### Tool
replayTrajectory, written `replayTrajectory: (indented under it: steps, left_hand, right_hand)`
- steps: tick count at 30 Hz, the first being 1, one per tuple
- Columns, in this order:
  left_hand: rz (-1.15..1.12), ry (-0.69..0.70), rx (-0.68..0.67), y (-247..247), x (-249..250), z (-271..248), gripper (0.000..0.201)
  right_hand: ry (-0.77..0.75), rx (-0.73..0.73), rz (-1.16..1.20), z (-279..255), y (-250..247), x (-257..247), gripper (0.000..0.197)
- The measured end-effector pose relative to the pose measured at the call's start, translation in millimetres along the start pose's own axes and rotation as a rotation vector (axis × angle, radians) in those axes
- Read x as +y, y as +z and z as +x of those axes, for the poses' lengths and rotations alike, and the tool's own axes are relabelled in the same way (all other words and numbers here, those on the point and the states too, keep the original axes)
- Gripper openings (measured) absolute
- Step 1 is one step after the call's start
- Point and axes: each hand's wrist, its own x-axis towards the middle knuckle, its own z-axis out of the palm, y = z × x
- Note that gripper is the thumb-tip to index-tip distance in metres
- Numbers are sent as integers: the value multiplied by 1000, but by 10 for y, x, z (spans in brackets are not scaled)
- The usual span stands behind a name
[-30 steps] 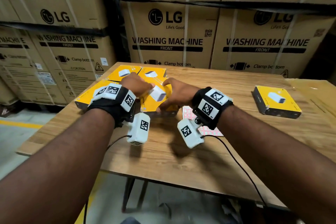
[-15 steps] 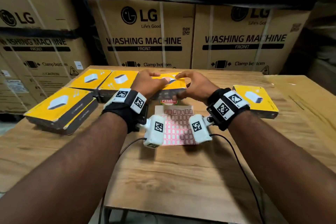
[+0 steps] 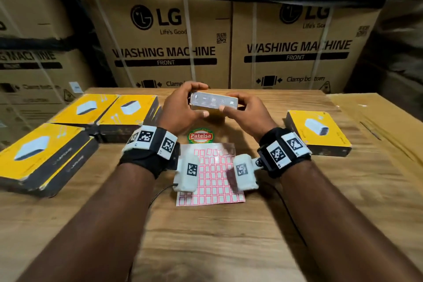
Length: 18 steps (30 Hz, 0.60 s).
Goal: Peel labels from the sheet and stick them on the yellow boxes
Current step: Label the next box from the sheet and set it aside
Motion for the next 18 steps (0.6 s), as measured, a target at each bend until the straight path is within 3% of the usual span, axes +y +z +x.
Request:
replayTrajectory:
  steps: [3,8,18]
  left_hand:
    - [-55,27,80,-36,-110,9,51]
    - [-191,38,97,-31,-264,11,46]
    - [-279,99,84,-32,-279,-12,43]
  right_hand:
    - [-40,-17,-41,48,51,-108,43]
    - [-65,-59,-120,49,-73,-189,51]
    - [-77,11,-130,42,-169,-117,37]
